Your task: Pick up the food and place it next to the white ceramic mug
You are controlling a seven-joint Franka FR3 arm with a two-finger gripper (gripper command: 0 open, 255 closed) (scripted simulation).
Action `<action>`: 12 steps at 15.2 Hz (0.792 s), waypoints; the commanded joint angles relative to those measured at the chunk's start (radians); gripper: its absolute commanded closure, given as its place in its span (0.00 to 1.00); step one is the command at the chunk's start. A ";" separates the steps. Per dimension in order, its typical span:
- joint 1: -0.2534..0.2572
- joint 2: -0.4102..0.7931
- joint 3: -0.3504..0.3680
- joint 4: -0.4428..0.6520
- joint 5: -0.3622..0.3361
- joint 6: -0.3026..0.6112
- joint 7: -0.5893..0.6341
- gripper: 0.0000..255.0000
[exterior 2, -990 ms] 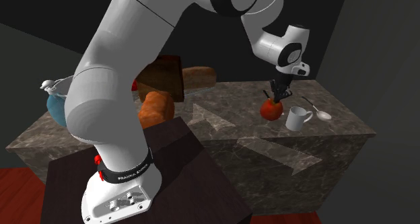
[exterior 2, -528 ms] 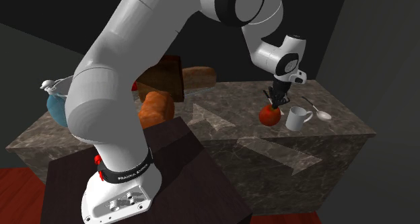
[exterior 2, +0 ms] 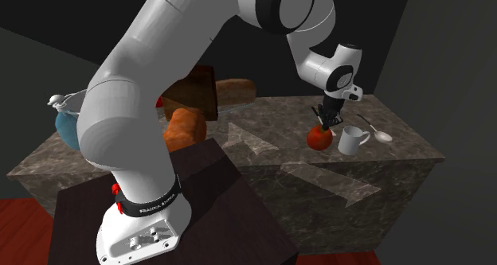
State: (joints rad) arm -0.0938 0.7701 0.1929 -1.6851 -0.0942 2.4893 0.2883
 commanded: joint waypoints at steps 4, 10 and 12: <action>0.000 0.000 0.000 0.000 0.000 0.000 0.000 0.00; -0.018 -0.101 0.015 -0.030 0.015 -0.071 -0.009 0.00; -0.018 -0.101 0.015 -0.030 0.015 -0.071 -0.009 0.00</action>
State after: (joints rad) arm -0.1110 0.6760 0.2071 -1.7115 -0.0799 2.4226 0.2797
